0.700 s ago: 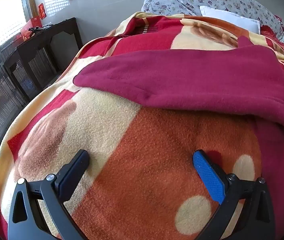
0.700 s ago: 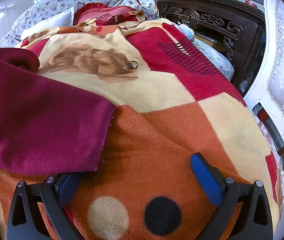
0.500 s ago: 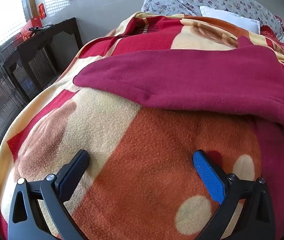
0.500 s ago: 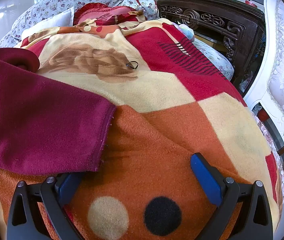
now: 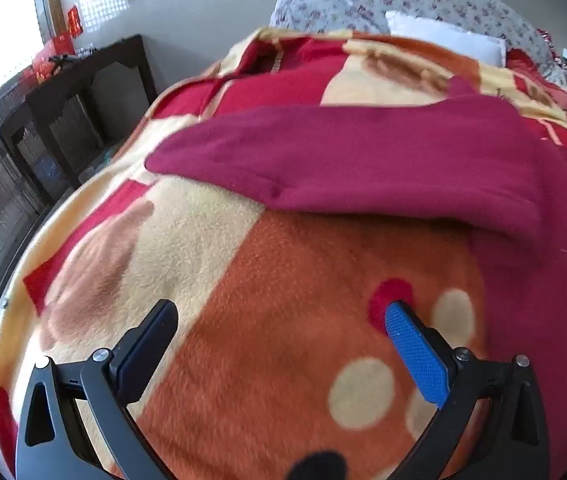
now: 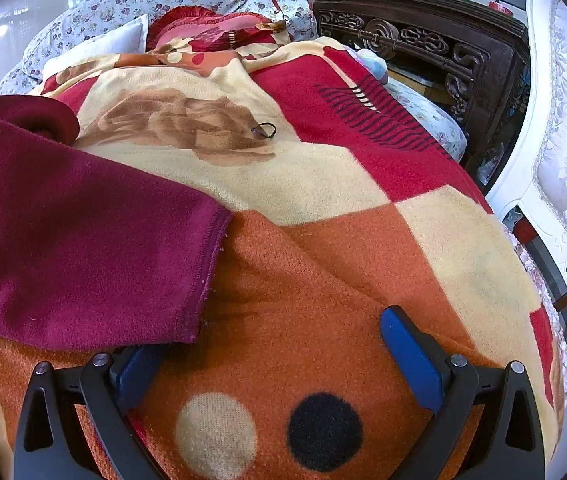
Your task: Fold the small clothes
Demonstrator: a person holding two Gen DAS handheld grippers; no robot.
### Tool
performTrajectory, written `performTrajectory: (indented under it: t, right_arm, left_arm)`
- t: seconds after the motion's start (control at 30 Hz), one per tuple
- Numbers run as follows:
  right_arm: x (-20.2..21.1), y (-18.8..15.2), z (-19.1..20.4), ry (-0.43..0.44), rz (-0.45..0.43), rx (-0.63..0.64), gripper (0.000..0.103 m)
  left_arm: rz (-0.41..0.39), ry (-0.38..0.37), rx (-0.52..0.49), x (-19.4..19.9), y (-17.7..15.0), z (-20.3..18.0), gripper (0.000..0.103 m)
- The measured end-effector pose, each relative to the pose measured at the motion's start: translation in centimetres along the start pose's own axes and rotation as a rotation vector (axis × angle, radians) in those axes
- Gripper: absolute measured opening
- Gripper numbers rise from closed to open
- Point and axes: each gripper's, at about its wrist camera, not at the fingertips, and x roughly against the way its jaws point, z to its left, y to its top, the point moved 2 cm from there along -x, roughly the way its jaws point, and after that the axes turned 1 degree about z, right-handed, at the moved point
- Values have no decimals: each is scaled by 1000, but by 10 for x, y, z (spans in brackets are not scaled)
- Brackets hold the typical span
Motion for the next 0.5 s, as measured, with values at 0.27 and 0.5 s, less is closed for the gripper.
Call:
performTrajectory:
  t: [0.27, 0.5]
  right_arm:
    - [42, -10, 12, 31, -21, 14, 102]
    - [141, -29, 55, 151, -147, 23, 103]
  left_arm:
    - [-89, -28, -65, 51, -8, -31, 103]
    - [-127, -99, -92, 84, -12, -63, 103]
